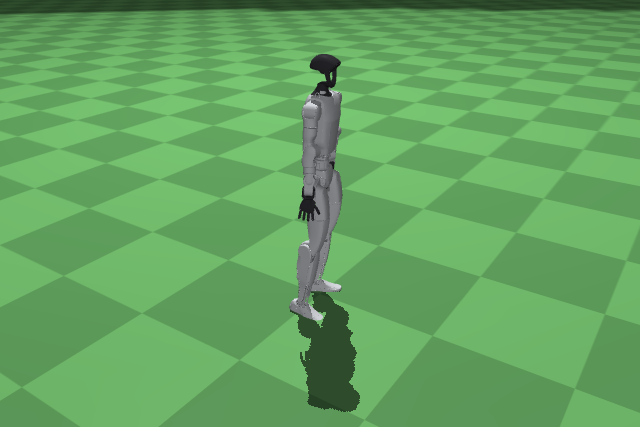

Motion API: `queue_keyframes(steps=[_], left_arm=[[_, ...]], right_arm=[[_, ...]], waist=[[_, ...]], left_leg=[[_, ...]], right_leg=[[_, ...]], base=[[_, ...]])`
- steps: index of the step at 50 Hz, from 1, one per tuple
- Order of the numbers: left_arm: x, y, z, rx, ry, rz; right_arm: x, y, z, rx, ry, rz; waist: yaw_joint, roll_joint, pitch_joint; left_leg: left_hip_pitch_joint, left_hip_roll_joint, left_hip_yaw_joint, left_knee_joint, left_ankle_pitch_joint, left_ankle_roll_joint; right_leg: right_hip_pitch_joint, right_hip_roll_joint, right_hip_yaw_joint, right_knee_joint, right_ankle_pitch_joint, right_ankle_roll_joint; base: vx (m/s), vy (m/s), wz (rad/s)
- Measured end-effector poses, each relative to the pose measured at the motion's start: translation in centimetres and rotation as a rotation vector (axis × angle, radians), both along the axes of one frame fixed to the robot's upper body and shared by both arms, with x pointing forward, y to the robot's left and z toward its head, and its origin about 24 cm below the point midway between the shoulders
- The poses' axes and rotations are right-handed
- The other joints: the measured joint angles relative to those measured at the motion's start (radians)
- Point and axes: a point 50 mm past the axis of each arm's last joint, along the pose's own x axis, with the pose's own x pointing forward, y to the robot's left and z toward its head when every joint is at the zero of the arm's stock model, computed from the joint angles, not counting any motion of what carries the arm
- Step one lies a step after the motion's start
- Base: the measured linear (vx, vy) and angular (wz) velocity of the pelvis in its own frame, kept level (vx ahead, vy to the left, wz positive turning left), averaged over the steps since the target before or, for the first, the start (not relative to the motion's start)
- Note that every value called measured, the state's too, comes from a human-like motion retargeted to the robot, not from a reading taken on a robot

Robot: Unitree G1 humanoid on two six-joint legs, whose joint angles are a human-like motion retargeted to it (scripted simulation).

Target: In place motions

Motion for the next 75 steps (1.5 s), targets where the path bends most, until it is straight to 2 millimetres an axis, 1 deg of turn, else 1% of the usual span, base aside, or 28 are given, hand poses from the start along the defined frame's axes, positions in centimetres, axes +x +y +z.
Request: queue_keyframes(steps=[6,10,15,21,25,28,30,32,34,36,38,40,41,43,44,45,47,50,53,56,58,61,63,65,68,70,73,75], left_arm=[[0.4,0.8,0.1,0.028,-0.002,-0.015],[1.8,0.7,0.0,0.006,-0.04,-0.013],[4.1,0.0,-0.1,-0.047,-0.102,0.005],[5.8,-0.7,-0.1,-0.113,-0.137,-0.012],[5.8,-1.0,-0.2,-0.118,-0.163,-0.048],[3.4,-0.6,-0.2,-0.049,-0.196,-0.022],[-0.1,0.1,0.0,0.034,-0.15,0.026],[-5.0,0.9,0.8,0.102,0.009,0.082],[-10.1,1.3,2.3,0.144,0.22,0.145],[-14.9,1.6,4.4,0.172,0.426,0.211],[-18.6,1.5,6.4,0.204,0.572,0.263],[-21.0,0.9,7.9,0.252,0.637,0.29],[-21.5,0.6,8.2,0.277,0.637,0.299],[-21.9,0.0,8.4,0.316,0.618,0.321],[-21.7,-0.2,8.2,0.321,0.603,0.335],[-21.3,-0.2,7.9,0.322,0.588,0.35],[-19.3,0.2,6.7,0.308,0.537,0.372],[-13.7,1.5,3.9,0.288,0.368,0.358],[-4.9,2.2,1.3,0.2,0.165,0.276],[5.3,0.8,0.3,0.006,-0.034,0.149],[11.9,-0.9,0.8,-0.139,-0.182,0.055],[20.7,-4.0,3.5,-0.329,-0.436,-0.073],[25.4,-6.0,6.3,-0.438,-0.613,-0.147],[28.9,-7.6,9.2,-0.534,-0.785,-0.224],[31.3,-8.3,12.0,-0.584,-0.953,-0.292],[31.4,-8.6,12.3,-0.588,-0.99,-0.311],[29.1,-7.9,10.1,-0.556,-0.924,-0.302],[26.0,-6.9,7.4,-0.496,-0.814,-0.268]], right_arm=[[-3.4,-1.3,0.3,-0.033,0.126,-0.019],[-6.1,-2.0,0.7,-0.06,0.213,-0.084],[-8.5,-2.1,1.2,-0.075,0.279,-0.205],[-9.6,-1.8,1.4,-0.108,0.309,-0.325],[-8.5,-1.7,1.2,-0.175,0.299,-0.366],[-4.9,-0.9,0.8,-0.159,0.241,-0.335],[-1.0,-0.1,0.5,-0.105,0.15,-0.266],[3.8,1.3,0.6,-0.014,0.039,-0.154],[8.6,3.1,1.2,0.093,-0.084,-0.024],[13.1,5.0,2.3,0.176,-0.227,0.099],[17.0,6.5,3.9,0.212,-0.384,0.206],[20.3,7.6,5.8,0.206,-0.543,0.297],[21.6,8.1,6.7,0.189,-0.622,0.343],[23.3,8.6,8.2,0.144,-0.769,0.434],[23.7,8.7,8.6,0.113,-0.827,0.47],[23.8,8.7,8.9,0.082,-0.878,0.503],[22.9,7.9,8.4,0.01,-0.915,0.518],[19.1,5.6,5.7,-0.066,-0.799,0.472],[11.8,2.7,2.0,-0.092,-0.478,0.337],[2.2,0.5,0.1,-0.089,-0.082,0.133],[-4.3,-0.4,0.4,-0.098,0.172,-0.036],[-13.2,-1.1,2.4,-0.115,0.509,-0.301],[-17.6,-1.0,4.1,-0.124,0.658,-0.448],[-20.7,-0.7,5.4,-0.145,0.729,-0.55],[-23.4,-0.1,6.7,-0.176,0.776,-0.627],[-24.2,0.0,7.3,-0.196,0.818,-0.66],[-23.5,-0.6,7.2,-0.234,0.822,-0.665],[-21.5,-1.3,6.1,-0.253,0.762,-0.619]], waist=[[-0.006,0.0,0.006],[-0.015,-0.003,0.0],[-0.023,-0.006,-0.008],[-0.038,0.006,-0.008],[-0.038,0.014,0.007],[-0.023,0.02,0.012],[-0.017,0.024,0.009],[-0.016,0.029,0.005],[-0.013,0.035,0.002],[-0.007,0.039,-0.002],[-0.006,0.042,-0.005],[-0.008,0.044,-0.008],[-0.011,0.044,-0.008],[-0.017,0.045,-0.009],[-0.019,0.045,-0.01],[-0.022,0.044,-0.012],[-0.024,0.038,-0.015],[-0.021,0.026,-0.018],[-0.016,0.013,-0.019],[-0.014,-0.001,-0.019],[-0.012,-0.008,-0.018],[-0.008,-0.011,-0.014],[-0.002,-0.008,-0.009],[0.007,-0.002,-0.002],[0.017,-0.002,0.007],[0.023,-0.003,0.007],[0.035,0.001,0.001],[0.043,0.005,-0.004]], left_leg=[[0.007,0.0,0.005,-0.004,-0.002,0.003],[0.007,-0.003,0.003,-0.005,-0.003,0.007],[0.006,-0.007,-0.003,-0.005,-0.003,0.009],[-0.001,-0.009,-0.031,0.001,0.004,0.011],[0.001,-0.009,-0.057,0.005,0.01,0.009],[0.004,-0.007,-0.06,0.006,0.009,0.006],[0.006,-0.004,-0.055,0.005,0.007,0.002],[0.007,0.0,-0.047,0.004,0.004,-0.003],[0.008,0.005,-0.036,0.002,0.001,-0.007],[0.008,0.012,-0.021,0.0,-0.003,-0.011],[0.005,0.018,-0.011,0.001,-0.006,-0.016],[-0.001,0.025,-0.008,0.002,-0.006,-0.02],[-0.003,0.027,-0.007,0.002,-0.006,-0.022],[-0.007,0.032,-0.004,0.001,-0.003,-0.026],[-0.01,0.033,-0.004,0.0,-0.001,-0.028],[-0.013,0.033,-0.006,0.0,0.0,-0.029],[-0.018,0.032,-0.012,0.001,0.005,-0.031],[-0.027,0.027,-0.024,0.003,0.012,-0.032],[-0.039,0.021,-0.047,0.009,0.02,-0.03],[-0.051,0.018,-0.066,0.014,0.028,-0.03],[-0.059,0.017,-0.074,0.017,0.031,-0.029],[-0.068,0.014,-0.084,0.021,0.035,-0.025],[-0.07,0.014,-0.086,0.022,0.036,-0.022],[-0.069,0.015,-0.085,0.023,0.036,-0.02],[-0.067,0.01,-0.09,0.024,0.037,-0.018],[-0.066,0.007,-0.091,0.025,0.037,-0.018],[-0.062,0.004,-0.088,0.023,0.035,-0.018],[-0.055,0.002,-0.08,0.018,0.033,-0.016]], right_leg=[[-0.002,0.004,0.016,0.0,0.002,0.001],[-0.001,0.004,0.019,-0.004,0.003,0.002],[0.004,0.004,0.018,-0.008,0.001,0.001],[0.025,0.008,-0.006,-0.017,-0.005,-0.004],[0.046,0.009,-0.032,-0.019,-0.01,-0.007],[0.05,0.011,-0.039,-0.019,-0.011,-0.01],[0.049,0.012,-0.04,-0.02,-0.01,-0.012],[0.045,0.015,-0.036,-0.021,-0.008,-0.014],[0.036,0.019,-0.025,-0.02,-0.005,-0.016],[0.025,0.024,-0.01,-0.019,-0.002,-0.018],[0.016,0.028,-0.001,-0.018,0.001,-0.02],[0.008,0.03,0.002,-0.016,0.001,-0.02],[0.005,0.031,0.002,-0.015,0.001,-0.02],[0.001,0.033,0.001,-0.013,0.0,-0.02],[0.0,0.033,-0.001,-0.012,0.0,-0.019],[-0.002,0.032,-0.002,-0.012,0.0,-0.019],[-0.001,0.03,-0.01,-0.013,-0.002,-0.02],[0.006,0.026,-0.027,-0.016,-0.004,-0.022],[0.017,0.022,-0.05,-0.021,-0.006,-0.023],[0.025,0.016,-0.068,-0.023,-0.011,-0.019],[0.025,0.014,-0.071,-0.023,-0.013,-0.017],[0.022,0.014,-0.067,-0.025,-0.012,-0.017],[0.019,0.016,-0.056,-0.026,-0.011,-0.018],[0.018,0.018,-0.044,-0.026,-0.01,-0.018],[0.019,0.016,-0.036,-0.026,-0.009,-0.021],[0.02,0.012,-0.034,-0.026,-0.009,-0.021],[0.019,0.01,-0.032,-0.025,-0.009,-0.022],[0.017,0.012,-0.028,-0.025,-0.008,-0.022]], base=[[0.0,0.0,0.0],[0.0,0.0,0.0],[0.0,0.0,0.0],[0.0,0.01,0.16],[-0.03,0.0,0.33],[-0.01,0.0,0.07],[0.0,0.0,0.0],[0.0,0.0,0.0],[0.02,-0.02,-0.23],[0.01,-0.02,-0.32],[-0.01,-0.05,-0.2],[-0.02,-0.06,-0.03],[-0.02,-0.05,0.03],[-0.01,-0.03,0.03],[0.0,0.0,0.0],[0.0,0.0,0.0],[-0.03,-0.02,0.22],[-0.05,-0.02,0.32],[-0.06,-0.02,0.4],[-0.07,-0.03,0.34],[0.0,0.0,0.0],[0.0,0.0,0.0],[0.01,0.02,-0.25],[0.0,0.03,-0.27],[-0.01,0.01,-0.06],[0.0,0.0,0.0],[0.0,0.0,0.0],[0.0,0.0,0.0]])
